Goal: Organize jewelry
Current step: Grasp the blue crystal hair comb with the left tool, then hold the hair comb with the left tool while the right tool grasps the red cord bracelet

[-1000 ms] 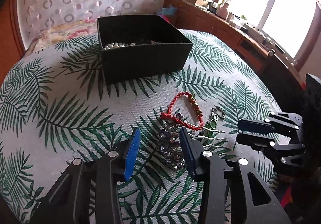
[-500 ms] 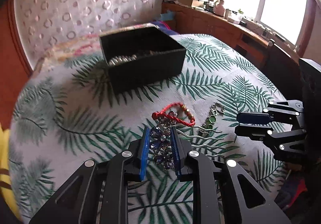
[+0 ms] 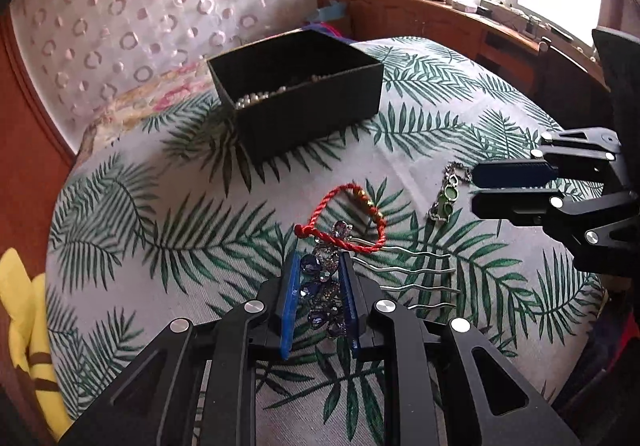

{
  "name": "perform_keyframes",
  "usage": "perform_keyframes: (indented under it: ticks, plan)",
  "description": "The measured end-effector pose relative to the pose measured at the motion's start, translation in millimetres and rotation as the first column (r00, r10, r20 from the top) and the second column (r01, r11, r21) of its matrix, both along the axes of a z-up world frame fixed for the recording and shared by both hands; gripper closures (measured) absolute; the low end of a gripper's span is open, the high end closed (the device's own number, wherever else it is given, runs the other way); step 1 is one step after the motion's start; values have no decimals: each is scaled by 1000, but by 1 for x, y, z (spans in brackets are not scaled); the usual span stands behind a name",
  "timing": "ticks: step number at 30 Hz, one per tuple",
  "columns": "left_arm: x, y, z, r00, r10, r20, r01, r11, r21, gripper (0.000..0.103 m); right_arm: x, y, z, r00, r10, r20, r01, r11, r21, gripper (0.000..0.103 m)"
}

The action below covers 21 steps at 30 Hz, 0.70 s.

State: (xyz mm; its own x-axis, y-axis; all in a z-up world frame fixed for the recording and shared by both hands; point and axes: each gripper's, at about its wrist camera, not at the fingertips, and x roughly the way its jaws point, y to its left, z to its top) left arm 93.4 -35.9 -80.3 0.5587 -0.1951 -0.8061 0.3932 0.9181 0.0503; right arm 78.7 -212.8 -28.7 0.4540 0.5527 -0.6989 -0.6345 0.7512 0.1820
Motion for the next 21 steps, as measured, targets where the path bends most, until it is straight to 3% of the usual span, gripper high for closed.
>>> perform_keyframes:
  ticks: [8,18,21]
  plan:
    - [-2,11,-4,1000,19,-3,-19,999,-32,85,6,41,0,991,130,-22,-131,991,-33,78]
    - [-2,17,-3,1000,29,-1,-29,998,-58,85,24,62,-13,982,180,-64,-184,980,-70,78]
    - [-3,18,-2,1000,24,13,-23,999,-48,86,27,59,-12,976,202,-88,-203,979,-11,97]
